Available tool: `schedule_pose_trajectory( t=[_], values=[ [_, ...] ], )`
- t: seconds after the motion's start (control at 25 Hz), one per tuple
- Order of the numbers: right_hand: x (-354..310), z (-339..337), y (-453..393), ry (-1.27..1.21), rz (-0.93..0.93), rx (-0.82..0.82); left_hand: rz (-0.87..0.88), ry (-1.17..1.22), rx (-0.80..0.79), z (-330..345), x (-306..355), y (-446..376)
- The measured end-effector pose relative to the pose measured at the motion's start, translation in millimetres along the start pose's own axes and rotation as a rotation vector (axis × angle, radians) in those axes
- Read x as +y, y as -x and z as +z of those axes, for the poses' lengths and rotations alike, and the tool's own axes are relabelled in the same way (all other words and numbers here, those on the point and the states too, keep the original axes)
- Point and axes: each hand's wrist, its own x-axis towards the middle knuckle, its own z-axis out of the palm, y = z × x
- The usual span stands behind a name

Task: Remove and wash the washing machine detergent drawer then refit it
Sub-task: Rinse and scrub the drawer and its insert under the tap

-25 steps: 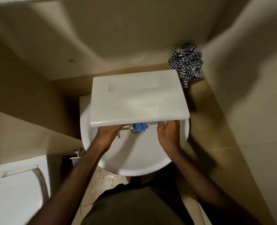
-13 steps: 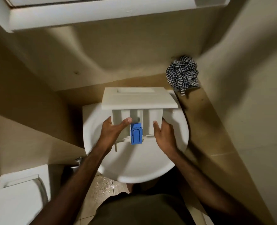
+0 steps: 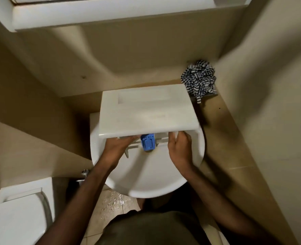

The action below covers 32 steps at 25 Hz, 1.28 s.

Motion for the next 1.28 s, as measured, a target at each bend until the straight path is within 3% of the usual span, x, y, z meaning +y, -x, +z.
schedule_pose_trajectory(
  t=[0.08, 0.12, 0.28, 0.44, 0.52, 0.76, 0.92, 1.08, 1.2, 1.28],
  values=[
    [2.6, 4.7, 0.0, 0.036, 0.084, -0.178, -0.095, -0.025, 0.05, 3.0, -3.9, -1.5],
    [3.5, 5.0, -0.2, 0.068, 0.072, -0.189, -0.134, -0.029, 0.068, 3.5, -5.5, -0.7],
    [4.0, -1.9, 11.8, 0.057, -0.014, -0.02, -0.051, -0.016, 0.003, -2.4, -11.1, 4.7],
    [7.5, 2.2, 6.5, 0.101, 0.114, -0.27, -0.163, -0.01, 0.085, 2.4, -15.9, -1.0],
    [7.0, 2.8, 0.9, 0.131, 0.109, -0.297, -0.189, -0.021, 0.096, 2.5, -16.5, -3.7],
    [-8.8, -3.7, 4.9, 0.224, -0.051, -0.183, -0.229, 0.004, 0.106, -5.2, -7.7, -4.9],
    [-1.9, 0.0, 9.2, -0.127, 0.226, -0.191, -0.039, -0.171, 0.071, 3.6, -1.5, -1.3],
    [-6.9, 1.7, 19.2, 0.063, 0.055, -0.045, -0.119, -0.041, 0.054, -4.4, -3.6, -0.3],
    [-1.5, 3.2, 14.7, -0.102, 0.208, -0.113, -0.004, -0.161, 0.038, 3.0, -3.1, 3.1],
    [-10.3, 4.5, 18.2, -0.108, 0.192, -0.069, -0.045, -0.144, 0.07, -0.2, -2.8, 0.4]
  ],
)
